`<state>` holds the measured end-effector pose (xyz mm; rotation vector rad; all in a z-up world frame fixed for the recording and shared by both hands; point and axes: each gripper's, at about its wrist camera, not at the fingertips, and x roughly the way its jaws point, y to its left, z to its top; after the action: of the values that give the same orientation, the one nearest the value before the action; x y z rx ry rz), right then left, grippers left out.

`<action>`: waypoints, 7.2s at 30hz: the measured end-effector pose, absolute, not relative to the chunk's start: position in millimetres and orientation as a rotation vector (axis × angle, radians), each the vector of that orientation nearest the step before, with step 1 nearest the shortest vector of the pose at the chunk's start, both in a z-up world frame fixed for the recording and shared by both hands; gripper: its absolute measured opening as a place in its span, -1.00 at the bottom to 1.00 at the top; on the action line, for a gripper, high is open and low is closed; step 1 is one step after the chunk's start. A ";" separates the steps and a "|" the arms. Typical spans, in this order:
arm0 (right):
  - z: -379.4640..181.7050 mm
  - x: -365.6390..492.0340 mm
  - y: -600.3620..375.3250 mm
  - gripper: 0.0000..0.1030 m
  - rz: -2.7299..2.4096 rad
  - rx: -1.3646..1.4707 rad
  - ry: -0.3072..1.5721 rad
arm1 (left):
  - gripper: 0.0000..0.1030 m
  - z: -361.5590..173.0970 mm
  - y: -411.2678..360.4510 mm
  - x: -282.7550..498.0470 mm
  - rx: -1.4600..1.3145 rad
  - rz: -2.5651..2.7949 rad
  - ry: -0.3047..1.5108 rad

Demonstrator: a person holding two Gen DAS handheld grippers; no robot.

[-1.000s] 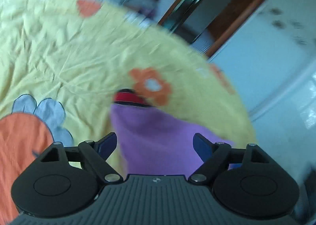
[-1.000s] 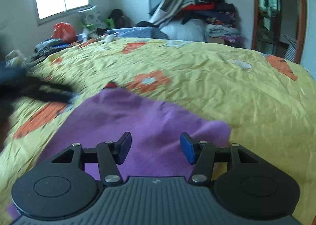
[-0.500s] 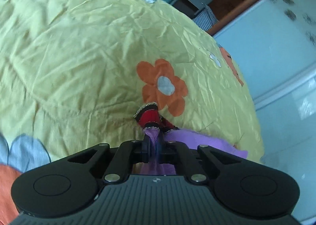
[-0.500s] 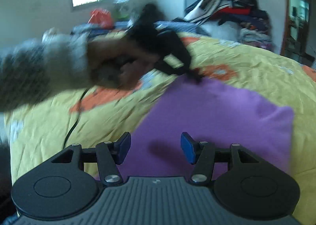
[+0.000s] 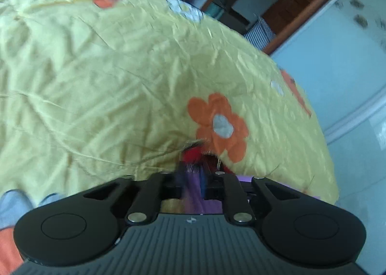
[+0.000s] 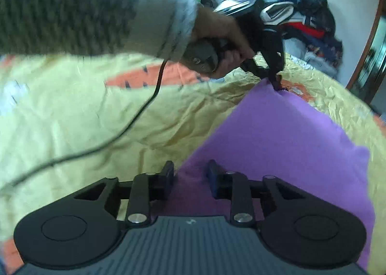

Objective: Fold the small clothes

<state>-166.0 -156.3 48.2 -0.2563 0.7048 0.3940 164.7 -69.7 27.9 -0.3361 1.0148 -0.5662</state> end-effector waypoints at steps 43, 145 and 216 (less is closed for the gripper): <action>90.6 -96.4 -354.1 -0.66 0.399 0.428 0.792 | -0.52 78.3 -65.0 26.7 -0.190 -0.737 0.999; 19.5 -261.3 -160.1 1.00 0.112 -0.053 0.749 | 1.00 8.3 10.5 -205.1 0.026 -0.077 0.808; 17.4 -231.0 -157.3 1.00 0.095 -0.033 0.755 | 1.00 8.1 8.7 -203.0 -0.010 0.008 0.797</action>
<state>-231.0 -157.3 17.4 -0.0332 0.7550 0.0950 -203.0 8.7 8.1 -0.0096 0.7973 0.0080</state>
